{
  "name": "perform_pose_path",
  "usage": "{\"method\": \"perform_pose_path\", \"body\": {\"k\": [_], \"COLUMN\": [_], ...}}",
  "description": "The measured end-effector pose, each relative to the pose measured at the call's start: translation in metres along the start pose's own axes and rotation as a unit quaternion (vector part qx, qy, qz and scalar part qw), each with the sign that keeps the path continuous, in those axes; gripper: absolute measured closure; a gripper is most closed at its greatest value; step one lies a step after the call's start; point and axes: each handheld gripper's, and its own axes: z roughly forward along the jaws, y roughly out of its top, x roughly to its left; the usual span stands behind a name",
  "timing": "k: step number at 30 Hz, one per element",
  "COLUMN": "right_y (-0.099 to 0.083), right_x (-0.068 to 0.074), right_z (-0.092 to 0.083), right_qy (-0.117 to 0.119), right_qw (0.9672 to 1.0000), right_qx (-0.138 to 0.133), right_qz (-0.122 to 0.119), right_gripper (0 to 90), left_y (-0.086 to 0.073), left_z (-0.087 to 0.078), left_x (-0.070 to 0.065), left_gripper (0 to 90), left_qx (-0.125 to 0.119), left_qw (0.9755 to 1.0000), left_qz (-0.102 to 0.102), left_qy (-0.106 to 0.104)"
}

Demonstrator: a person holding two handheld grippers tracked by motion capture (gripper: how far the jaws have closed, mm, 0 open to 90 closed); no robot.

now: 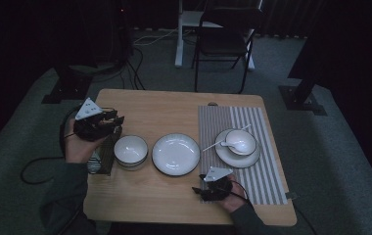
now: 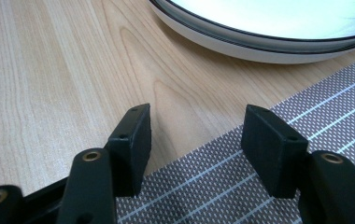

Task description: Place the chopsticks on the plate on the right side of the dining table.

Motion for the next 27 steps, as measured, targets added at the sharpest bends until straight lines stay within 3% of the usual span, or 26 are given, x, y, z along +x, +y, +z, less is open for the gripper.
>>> {"method": "perform_pose_path", "body": {"k": [10, 27], "right_y": [0.000, 0.000], "right_x": [0.000, 0.000], "right_z": [0.000, 0.000], "right_qy": [0.000, 0.000], "right_qw": [1.0000, 1.0000], "right_qx": [0.000, 0.000], "right_qz": [0.000, 0.000], "right_gripper": [42.5, 42.5], "left_y": [-0.008, -0.014], "left_z": [-0.004, 0.002], "left_x": [0.000, 0.004], "left_gripper": [61.9, 61.5], "left_qx": [0.006, 0.023], "left_qw": [1.0000, 0.9997], "left_qz": [-0.002, -0.002], "left_qy": [0.001, -0.001]}}
